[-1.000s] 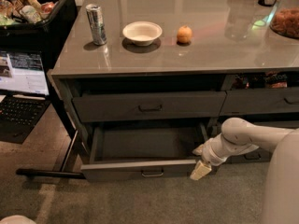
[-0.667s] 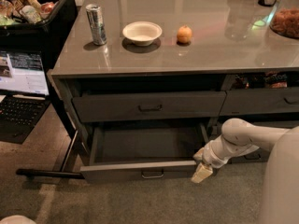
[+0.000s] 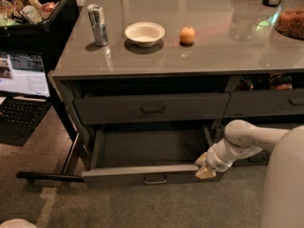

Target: Open middle drawer

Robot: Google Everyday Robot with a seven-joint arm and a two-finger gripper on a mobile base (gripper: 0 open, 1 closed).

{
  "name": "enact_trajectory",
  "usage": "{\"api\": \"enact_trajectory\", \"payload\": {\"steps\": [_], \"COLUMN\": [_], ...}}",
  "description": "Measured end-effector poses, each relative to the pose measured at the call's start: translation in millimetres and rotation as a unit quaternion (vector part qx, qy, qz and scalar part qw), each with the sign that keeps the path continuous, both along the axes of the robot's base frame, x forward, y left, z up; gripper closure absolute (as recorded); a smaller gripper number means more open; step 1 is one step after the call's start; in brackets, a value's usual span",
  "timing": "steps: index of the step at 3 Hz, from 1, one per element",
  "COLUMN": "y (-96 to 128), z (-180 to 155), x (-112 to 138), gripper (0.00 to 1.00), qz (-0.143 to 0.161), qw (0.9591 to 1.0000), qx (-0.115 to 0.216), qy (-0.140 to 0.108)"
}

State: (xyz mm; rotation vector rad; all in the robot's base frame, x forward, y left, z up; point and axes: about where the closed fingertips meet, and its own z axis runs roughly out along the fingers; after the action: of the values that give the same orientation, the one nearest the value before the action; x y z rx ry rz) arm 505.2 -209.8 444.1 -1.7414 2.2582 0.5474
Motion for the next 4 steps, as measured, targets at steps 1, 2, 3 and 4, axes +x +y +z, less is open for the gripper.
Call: {"api": "enact_trajectory", "payload": {"steps": [1, 2, 3, 4], "y": [-4, -8, -10, -8], "z": [4, 13, 19, 25], "x": [-5, -20, -30, -28], "gripper": [0.92, 1.0, 1.0, 1.0], "qz": [-0.002, 0.0, 0.006, 0.012], "qw": [1.0, 0.9997, 0.9994, 0.9994], "qx": [-0.008, -0.023, -0.034, -0.031], "qy": [0.002, 0.004, 0.007, -0.007]}}
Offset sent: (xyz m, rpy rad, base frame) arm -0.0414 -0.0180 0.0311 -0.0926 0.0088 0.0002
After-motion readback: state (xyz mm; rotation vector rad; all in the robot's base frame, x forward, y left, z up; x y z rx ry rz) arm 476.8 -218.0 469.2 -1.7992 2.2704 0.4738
